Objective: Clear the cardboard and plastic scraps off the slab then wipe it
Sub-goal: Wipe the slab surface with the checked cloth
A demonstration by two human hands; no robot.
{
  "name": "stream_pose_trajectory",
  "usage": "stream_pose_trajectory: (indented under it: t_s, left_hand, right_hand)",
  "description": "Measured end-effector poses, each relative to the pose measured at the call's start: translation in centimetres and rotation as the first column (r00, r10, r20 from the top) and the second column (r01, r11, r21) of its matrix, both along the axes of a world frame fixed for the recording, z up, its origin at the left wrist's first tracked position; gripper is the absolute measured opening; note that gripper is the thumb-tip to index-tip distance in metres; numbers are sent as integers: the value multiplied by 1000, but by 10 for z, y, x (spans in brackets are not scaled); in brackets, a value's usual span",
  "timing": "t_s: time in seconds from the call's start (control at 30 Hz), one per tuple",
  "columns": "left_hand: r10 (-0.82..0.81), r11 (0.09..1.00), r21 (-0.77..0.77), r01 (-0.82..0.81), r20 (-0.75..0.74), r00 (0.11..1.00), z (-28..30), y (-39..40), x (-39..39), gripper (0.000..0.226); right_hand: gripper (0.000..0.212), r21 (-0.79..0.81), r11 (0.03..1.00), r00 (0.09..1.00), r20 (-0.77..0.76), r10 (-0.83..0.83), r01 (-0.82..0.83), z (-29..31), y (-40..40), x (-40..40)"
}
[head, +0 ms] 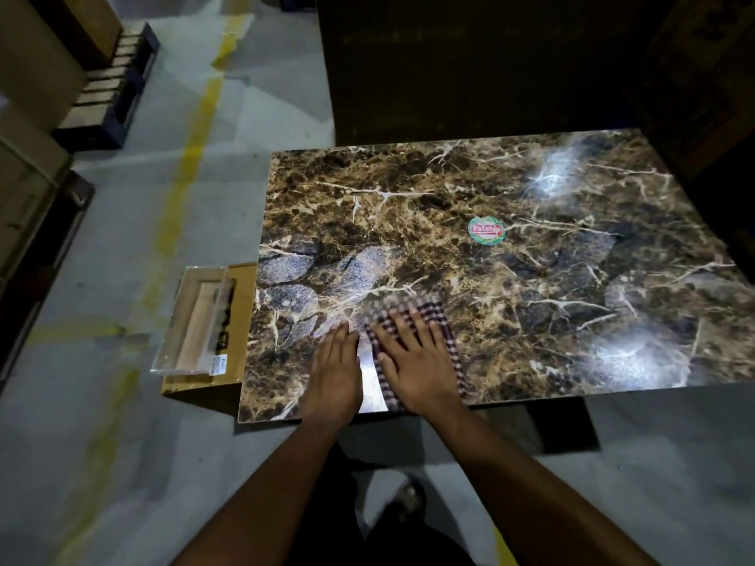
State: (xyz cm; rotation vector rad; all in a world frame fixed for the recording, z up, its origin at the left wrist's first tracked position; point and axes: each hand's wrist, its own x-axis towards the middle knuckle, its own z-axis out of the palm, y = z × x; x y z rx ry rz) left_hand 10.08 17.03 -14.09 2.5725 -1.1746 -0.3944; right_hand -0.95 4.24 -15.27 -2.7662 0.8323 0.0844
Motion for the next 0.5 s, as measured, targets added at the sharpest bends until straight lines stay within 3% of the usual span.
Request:
stream_pose_trajectory:
  t_s: [0.13,0.3,0.5]
  left_hand:
    - [1,1000,-3,-1,-15,1000,3,-13,-1,50]
    - [-48,999,5,48,36,998,2,-35,7,53]
    - [-77,996,43,75,40,996,-3,-65,30,55]
  right_hand:
    - [57,-25,1000,1000,19,-14,14,-4,-27,-49]
    - [55,-26,984,984,37,-177,178,-2,-63,15]
    - [54,-23,999,1000,-18,-25,25,0,-57,-9]
